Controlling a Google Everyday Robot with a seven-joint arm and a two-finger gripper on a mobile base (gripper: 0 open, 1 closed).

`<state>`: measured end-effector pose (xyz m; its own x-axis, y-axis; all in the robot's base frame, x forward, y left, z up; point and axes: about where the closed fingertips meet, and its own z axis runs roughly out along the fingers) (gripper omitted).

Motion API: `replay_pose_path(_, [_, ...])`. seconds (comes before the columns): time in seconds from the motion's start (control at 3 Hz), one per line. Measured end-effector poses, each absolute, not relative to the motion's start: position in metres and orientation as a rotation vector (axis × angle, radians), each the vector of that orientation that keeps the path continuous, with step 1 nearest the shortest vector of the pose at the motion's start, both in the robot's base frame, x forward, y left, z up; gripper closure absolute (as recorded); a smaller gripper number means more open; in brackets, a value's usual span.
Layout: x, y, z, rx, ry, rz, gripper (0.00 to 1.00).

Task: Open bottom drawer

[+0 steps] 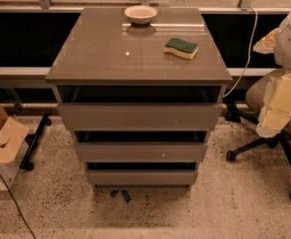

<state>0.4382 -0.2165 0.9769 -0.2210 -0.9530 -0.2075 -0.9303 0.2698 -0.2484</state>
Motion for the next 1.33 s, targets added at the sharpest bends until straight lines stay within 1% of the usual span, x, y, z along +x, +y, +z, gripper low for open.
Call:
replay_pose_path(0.67, [0.445,-0.214,0.965,-1.709,2.209,-0.105,0.00])
replay_pose_path(1.0, [0.462,-0.236,0.896,-1.708,2.211,-0.074,0.00])
replay_pose_path(1.33, [0.462,-0.236,0.895,-1.708,2.211,-0.073,0.00])
